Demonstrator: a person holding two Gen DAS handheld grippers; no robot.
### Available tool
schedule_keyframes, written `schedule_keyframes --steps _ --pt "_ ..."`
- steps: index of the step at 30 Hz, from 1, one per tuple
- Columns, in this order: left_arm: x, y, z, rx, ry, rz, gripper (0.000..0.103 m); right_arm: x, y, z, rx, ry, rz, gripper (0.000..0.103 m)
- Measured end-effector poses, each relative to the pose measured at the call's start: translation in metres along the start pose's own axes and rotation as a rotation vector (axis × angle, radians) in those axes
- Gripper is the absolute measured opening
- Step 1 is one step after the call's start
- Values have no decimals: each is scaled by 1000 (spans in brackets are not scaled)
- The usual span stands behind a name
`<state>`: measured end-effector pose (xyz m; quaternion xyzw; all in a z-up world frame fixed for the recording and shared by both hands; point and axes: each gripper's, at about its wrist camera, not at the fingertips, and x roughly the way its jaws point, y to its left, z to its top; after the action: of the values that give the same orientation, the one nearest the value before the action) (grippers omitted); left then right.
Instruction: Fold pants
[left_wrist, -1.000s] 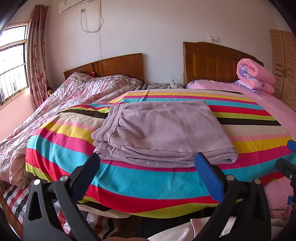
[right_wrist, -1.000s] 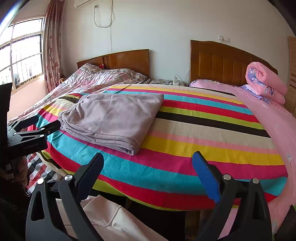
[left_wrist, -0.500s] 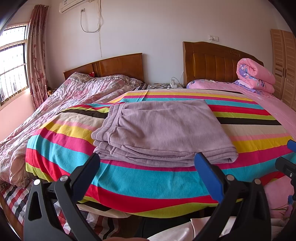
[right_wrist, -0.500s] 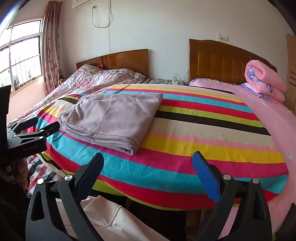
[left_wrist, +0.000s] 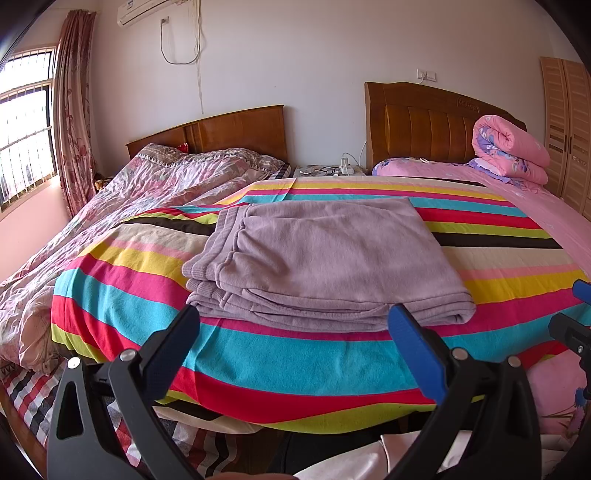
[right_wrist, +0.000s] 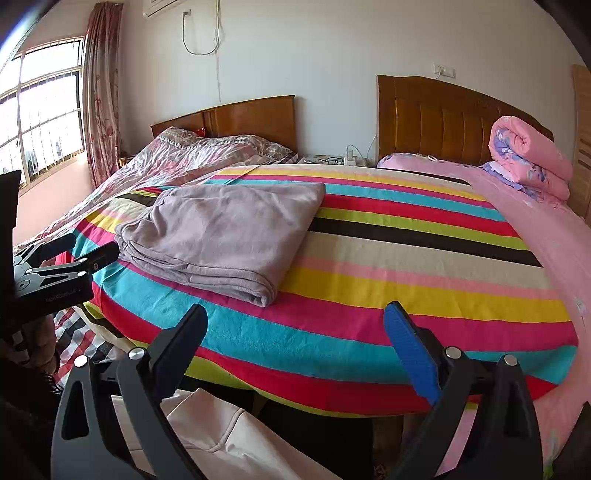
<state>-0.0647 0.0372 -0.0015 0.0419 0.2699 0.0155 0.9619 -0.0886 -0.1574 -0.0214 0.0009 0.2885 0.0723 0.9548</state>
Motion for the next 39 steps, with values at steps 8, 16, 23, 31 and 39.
schedule_keyframes --steps 8,16,23,31,39 --pt "0 0 0 0 0 0 102 0 1 -1 0 1 0 92" --pt "0 0 0 0 0 0 102 0 0 -1 1 3 1 92" --pt "0 0 0 0 0 0 102 0 1 -2 1 3 1 92" --pt "0 1 0 0 1 -1 102 -1 1 -3 2 4 2 92" --pt "0 3 -3 -20 -1 -1 102 -2 3 -8 6 9 8 92"
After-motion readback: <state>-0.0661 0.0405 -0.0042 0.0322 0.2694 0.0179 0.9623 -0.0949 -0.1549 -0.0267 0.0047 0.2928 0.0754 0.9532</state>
